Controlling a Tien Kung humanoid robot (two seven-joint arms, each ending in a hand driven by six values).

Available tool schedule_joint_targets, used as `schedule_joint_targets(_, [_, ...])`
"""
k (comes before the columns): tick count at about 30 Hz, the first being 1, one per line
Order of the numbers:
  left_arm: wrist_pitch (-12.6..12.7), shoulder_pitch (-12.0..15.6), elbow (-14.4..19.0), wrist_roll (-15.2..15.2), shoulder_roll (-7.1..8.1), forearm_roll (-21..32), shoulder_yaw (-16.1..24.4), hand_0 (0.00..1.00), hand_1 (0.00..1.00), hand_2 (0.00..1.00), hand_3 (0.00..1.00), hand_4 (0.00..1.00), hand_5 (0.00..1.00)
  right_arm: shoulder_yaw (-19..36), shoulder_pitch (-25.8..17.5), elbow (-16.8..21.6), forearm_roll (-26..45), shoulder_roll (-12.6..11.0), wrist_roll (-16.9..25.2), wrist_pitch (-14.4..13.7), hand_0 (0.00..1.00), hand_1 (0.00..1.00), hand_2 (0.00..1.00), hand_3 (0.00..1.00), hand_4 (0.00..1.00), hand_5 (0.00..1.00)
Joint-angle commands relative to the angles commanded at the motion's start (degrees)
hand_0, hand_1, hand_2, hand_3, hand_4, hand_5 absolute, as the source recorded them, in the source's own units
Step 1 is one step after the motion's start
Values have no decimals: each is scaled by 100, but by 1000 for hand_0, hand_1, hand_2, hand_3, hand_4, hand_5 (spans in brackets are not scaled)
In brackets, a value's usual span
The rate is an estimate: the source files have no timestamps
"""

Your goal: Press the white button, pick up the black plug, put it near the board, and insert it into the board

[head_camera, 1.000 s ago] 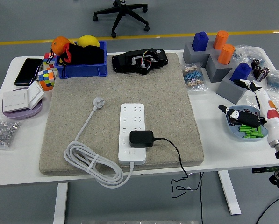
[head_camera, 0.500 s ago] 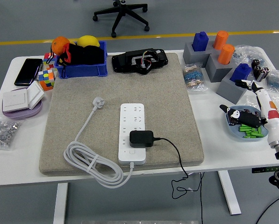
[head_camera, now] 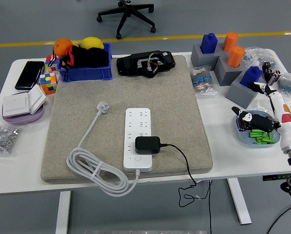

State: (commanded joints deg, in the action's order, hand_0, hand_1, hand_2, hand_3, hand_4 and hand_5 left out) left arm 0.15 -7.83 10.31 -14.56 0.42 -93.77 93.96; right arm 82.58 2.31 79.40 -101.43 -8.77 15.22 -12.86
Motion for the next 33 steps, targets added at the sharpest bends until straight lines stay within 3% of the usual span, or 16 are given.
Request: schedule_joint_targets(33, [10,-45,0,-23,59,61,-17,465,496,511,577,594,262,-91,23,-44,-24,24,-51,34,809,753,730,715,908,297])
